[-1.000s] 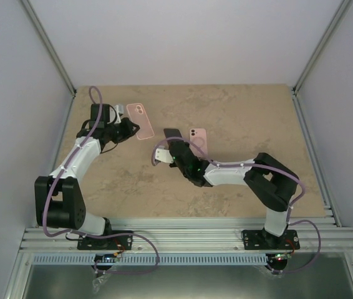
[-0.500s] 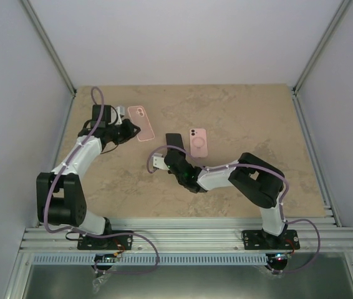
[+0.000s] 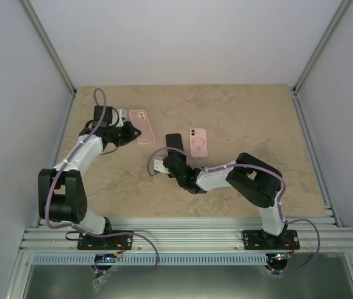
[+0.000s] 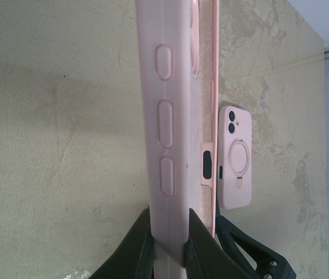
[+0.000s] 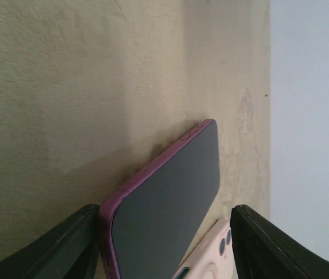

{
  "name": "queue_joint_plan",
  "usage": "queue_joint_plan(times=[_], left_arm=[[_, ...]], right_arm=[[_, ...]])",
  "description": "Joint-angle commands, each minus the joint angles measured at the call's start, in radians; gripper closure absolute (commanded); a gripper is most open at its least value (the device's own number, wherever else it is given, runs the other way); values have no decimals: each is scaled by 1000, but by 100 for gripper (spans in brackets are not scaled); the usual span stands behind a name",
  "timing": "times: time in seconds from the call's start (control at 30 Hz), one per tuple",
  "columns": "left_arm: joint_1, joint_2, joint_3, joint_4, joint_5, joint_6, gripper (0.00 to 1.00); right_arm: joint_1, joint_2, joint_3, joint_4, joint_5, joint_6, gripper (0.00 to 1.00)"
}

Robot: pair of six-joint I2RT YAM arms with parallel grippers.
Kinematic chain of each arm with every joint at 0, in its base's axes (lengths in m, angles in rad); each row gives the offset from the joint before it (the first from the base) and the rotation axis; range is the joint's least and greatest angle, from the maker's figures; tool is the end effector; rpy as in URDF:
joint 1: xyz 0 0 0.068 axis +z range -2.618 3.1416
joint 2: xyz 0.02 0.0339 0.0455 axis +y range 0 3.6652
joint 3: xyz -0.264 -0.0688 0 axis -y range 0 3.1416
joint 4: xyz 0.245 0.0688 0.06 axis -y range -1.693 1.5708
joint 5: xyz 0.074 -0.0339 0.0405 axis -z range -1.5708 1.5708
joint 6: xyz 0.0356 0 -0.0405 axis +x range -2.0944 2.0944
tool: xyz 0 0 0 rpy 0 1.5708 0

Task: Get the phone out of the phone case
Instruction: Place the phone at the center of the board.

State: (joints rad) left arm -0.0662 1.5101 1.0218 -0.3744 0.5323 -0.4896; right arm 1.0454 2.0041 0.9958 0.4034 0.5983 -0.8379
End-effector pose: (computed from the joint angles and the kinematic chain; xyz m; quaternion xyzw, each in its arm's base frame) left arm 0.3147 -0.0390 0.2356 -0.1010 0.9039 -0.3290 0.2540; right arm 0.2166 0.3337 0.1190 -0.6037 0.6087 -0.2136 0.4684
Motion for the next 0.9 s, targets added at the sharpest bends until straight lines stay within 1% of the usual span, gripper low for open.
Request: queue_joint_plan(times=[0.0, 0.23, 0.37, 0.43, 0.6, 0.73, 0.87], left_arm=[[6, -1, 31, -16, -7, 30, 100], [6, -1, 37, -39, -5, 48, 100], [9, -5, 31, -45, 10, 60, 100], [12, -7, 25, -45, 22, 67, 100], [27, -5, 30, -78, 44, 120, 100], [60, 12, 6, -90, 151, 186, 100], [63, 53, 6, -131, 227, 291, 100]], right_arm=[[10, -2, 16, -29, -23, 45, 34], [12, -26, 32, -105, -71, 98, 18], [12, -48, 51, -172, -118, 125, 3], [11, -73, 61, -217, -155, 152, 2], [8, -152, 65, -267, -216, 180, 2], [-15, -248, 85, -360, -341, 235, 2], [-79, -365, 94, -461, -492, 296, 2]])
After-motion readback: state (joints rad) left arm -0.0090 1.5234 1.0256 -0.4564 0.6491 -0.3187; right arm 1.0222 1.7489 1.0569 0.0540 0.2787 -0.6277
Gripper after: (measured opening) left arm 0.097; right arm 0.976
